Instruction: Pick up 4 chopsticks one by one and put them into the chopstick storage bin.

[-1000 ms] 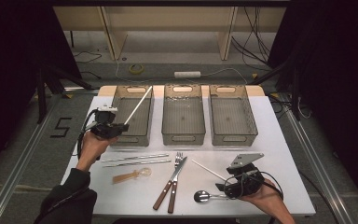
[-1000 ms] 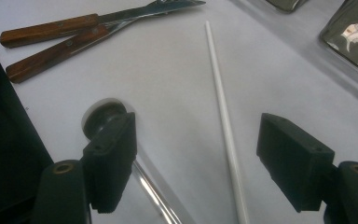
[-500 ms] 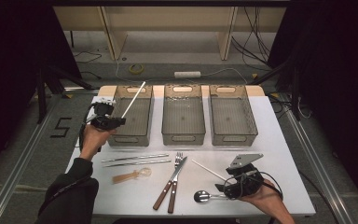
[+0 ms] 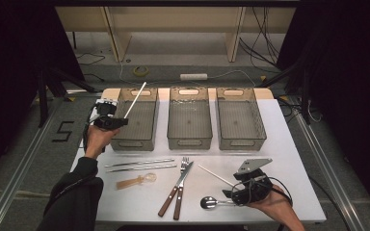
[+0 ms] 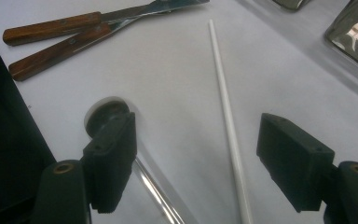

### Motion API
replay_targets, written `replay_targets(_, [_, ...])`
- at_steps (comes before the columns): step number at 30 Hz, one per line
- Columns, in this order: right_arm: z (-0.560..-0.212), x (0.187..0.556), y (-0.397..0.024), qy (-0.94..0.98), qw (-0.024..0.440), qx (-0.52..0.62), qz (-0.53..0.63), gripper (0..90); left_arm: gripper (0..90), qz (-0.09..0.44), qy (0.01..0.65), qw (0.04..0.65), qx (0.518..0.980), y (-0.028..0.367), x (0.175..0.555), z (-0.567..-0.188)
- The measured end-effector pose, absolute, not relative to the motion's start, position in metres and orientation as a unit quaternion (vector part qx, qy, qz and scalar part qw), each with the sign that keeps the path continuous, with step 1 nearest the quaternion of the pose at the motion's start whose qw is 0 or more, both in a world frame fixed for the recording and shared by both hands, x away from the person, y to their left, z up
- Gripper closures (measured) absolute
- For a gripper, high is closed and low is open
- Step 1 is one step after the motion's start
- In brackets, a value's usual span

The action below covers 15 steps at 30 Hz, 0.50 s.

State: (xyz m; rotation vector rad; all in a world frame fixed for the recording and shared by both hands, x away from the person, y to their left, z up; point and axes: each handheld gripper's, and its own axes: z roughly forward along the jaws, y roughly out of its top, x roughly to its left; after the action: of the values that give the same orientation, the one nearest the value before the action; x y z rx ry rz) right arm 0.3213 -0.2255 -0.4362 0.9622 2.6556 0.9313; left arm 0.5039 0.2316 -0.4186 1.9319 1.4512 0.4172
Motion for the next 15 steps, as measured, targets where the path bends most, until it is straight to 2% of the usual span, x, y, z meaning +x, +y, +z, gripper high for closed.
replay_targets(12, [-0.4349, 0.3209, -0.2270, 0.888, 0.081, 0.325, 0.315, 29.5, 83.2, 0.150, 0.583, 0.332, 0.726, 0.2377, 0.5147, -0.4284])
replay_targets(15, [-0.4347, 0.3215, -0.2280, 0.888, 0.080, 0.325, 0.317, 29.5, 68.4, 0.144, 0.590, 0.341, 0.718, 0.2391, 0.5149, -0.4289])
